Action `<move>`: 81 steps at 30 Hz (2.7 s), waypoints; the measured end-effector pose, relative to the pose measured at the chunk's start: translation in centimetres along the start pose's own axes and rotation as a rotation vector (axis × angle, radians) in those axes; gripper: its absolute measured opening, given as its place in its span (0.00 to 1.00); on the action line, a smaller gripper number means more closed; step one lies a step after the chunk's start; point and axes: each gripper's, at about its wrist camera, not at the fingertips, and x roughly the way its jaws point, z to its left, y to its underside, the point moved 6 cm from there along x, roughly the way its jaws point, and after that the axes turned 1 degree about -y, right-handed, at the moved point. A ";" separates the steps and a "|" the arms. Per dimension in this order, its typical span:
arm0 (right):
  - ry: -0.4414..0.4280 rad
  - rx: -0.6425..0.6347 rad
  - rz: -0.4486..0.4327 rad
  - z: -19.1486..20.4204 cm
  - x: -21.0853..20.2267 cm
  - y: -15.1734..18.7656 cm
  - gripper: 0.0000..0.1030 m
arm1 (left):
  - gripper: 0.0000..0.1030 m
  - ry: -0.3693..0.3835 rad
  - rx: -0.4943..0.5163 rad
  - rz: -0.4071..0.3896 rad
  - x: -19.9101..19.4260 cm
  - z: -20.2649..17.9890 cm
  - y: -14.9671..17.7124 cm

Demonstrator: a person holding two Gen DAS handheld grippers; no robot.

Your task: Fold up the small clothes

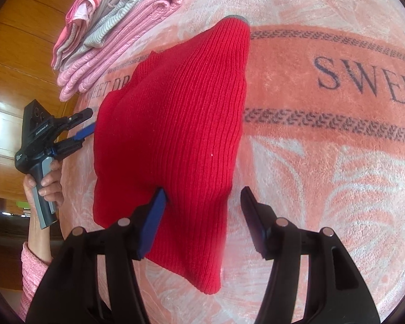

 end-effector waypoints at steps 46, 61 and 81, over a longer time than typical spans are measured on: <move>-0.070 -0.083 -0.022 0.2 -10.3 2.1 0.36 | 0.19 0.092 0.152 0.072 3.3 -13.8 9.4; 0.031 0.128 0.087 -13.3 -9.8 12.4 0.46 | 0.25 -0.009 0.298 0.211 12.0 -16.9 22.0; 0.113 0.163 0.077 -13.3 -13.7 23.3 0.65 | 0.63 -0.169 0.358 0.173 6.4 -17.7 32.2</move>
